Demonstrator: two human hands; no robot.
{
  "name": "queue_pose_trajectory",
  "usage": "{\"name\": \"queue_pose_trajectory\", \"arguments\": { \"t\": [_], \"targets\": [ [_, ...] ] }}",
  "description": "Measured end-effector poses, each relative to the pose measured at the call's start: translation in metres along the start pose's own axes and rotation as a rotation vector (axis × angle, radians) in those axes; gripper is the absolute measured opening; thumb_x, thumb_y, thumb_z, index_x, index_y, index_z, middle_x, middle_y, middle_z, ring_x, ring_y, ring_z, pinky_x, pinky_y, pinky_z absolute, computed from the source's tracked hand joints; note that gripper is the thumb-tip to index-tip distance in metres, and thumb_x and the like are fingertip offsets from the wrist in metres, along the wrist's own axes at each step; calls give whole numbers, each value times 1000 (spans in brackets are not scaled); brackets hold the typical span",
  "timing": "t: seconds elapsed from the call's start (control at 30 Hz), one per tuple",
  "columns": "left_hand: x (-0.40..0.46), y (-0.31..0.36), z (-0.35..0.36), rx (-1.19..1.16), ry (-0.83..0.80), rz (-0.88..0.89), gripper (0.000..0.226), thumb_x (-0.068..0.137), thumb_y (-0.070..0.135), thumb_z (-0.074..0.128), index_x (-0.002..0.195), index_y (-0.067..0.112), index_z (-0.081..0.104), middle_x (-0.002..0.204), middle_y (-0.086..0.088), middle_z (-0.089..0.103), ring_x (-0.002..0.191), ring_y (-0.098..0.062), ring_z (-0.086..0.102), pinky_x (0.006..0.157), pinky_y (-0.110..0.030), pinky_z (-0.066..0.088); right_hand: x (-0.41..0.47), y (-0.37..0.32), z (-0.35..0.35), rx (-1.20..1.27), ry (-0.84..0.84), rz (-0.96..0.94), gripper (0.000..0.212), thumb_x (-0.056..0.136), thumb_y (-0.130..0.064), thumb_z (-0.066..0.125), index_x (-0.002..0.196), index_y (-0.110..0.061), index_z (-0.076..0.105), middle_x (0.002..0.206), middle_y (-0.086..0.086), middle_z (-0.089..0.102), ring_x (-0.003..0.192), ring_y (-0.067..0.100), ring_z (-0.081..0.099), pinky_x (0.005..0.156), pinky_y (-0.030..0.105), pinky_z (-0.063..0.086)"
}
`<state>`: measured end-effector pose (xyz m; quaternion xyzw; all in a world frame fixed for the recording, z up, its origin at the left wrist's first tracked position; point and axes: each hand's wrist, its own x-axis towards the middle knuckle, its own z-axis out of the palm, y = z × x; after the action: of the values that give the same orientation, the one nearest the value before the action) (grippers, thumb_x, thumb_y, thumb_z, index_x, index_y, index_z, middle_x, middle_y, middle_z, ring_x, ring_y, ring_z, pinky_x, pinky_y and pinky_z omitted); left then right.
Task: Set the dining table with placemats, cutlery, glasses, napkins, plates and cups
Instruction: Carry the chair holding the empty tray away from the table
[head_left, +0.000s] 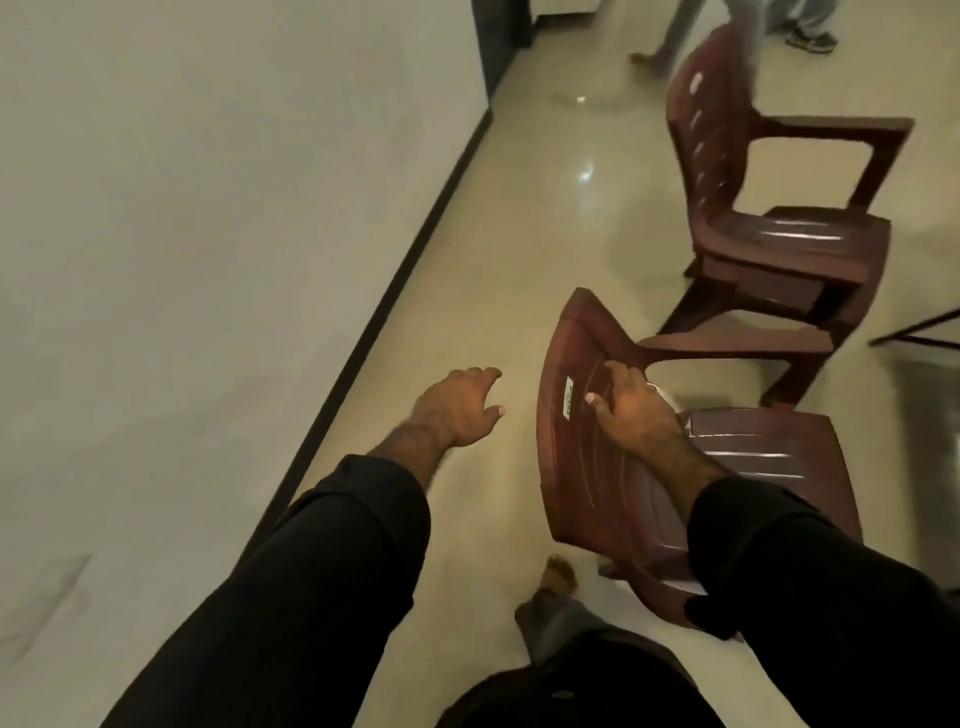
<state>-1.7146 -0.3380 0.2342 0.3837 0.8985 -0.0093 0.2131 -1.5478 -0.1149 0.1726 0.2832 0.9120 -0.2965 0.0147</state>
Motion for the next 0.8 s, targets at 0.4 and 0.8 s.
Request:
{"name": "queue_pose_trajectory", "arguments": {
  "t": [0.4,0.8],
  "targets": [
    [158,43,-56,227,124,687,77,91,57,24,141,11,58,155,-16,52,133,-38,51,103,-54,48,17,11,-7,83,110,447,56,99,-48,59,143,-15,49,135,16,58,121,39,59,103,49,51],
    [236,78,-76,713,-300,1186,46,88,40,55,133,37,65,141,4,64,146,-23,47,129,-68,-3,-35,-87,58,268,187,1020,33,99,-52,60,107,-23,72,104,1,72,95,22,66,83,34,53]
  ]
}}
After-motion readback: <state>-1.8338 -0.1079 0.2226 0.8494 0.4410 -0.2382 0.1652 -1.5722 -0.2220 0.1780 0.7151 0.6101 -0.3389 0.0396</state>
